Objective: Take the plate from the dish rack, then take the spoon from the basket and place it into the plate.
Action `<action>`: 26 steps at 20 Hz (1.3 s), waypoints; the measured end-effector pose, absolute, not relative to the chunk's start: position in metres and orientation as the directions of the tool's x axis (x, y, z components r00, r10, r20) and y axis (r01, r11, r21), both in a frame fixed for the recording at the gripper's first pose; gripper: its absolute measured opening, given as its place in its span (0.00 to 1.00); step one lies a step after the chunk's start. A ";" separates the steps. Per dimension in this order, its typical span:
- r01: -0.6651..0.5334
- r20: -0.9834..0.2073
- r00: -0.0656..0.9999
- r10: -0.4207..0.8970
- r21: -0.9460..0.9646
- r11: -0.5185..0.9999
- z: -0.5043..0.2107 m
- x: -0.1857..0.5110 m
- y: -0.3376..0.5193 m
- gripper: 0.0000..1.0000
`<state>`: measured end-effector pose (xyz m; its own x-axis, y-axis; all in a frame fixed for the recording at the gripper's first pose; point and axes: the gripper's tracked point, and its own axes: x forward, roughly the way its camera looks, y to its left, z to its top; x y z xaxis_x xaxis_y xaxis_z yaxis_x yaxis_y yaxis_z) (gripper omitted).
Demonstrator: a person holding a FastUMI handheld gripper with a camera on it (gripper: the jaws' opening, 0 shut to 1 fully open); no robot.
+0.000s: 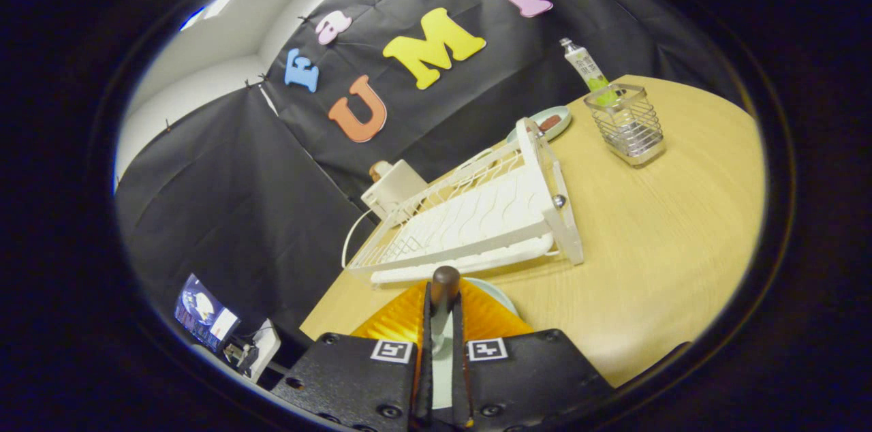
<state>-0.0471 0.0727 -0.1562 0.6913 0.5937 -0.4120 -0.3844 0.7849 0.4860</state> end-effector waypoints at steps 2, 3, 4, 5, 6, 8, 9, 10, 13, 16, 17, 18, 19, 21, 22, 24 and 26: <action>-0.377 -0.435 0.711 0.552 0.427 0.822 -0.163 -0.040 0.062 0.25; -0.376 -0.442 0.718 0.538 0.403 0.834 -0.166 -0.037 0.059 0.34; -0.375 -0.453 0.721 0.524 0.379 0.846 -0.170 -0.035 0.056 0.41; -0.371 -0.459 0.727 0.510 0.362 0.855 -0.172 -0.032 0.054 0.49; -0.365 -0.466 0.732 0.496 0.347 0.864 -0.174 -0.031 0.050 0.55; -0.352 -0.474 0.744 0.471 0.321 0.879 -0.177 -0.027 0.044 0.67; -0.345 -0.476 0.753 0.453 0.300 0.889 -0.178 -0.025 0.041 0.73; -0.335 -0.474 0.768 0.431 0.277 0.901 -0.178 -0.022 0.037 0.80; -0.318 -0.451 0.807 0.382 0.214 0.924 -0.169 -0.019 0.027 0.96; -0.307 -0.380 0.861 0.337 0.139 0.942 -0.145 -0.019 0.020 1.00; -0.299 -0.345 0.883 0.318 0.108 0.948 -0.131 -0.019 0.017 1.00; -0.291 -0.305 0.904 0.300 0.076 0.954 -0.119 -0.020 0.014 1.00; -0.276 -0.268 0.923 0.278 0.044 0.960 -0.105 -0.021 0.010 1.00; -0.224 -0.188 0.958 0.216 -0.022 0.974 -0.076 -0.022 -0.003 1.00; -0.200 -0.160 0.969 0.191 -0.045 0.979 -0.066 -0.025 -0.008 1.00; -0.161 -0.113 0.982 0.153 -0.066 0.985 -0.047 -0.030 -0.017 1.00; -0.134 -0.098 0.987 0.129 -0.047 0.990 -0.036 -0.031 -0.025 1.00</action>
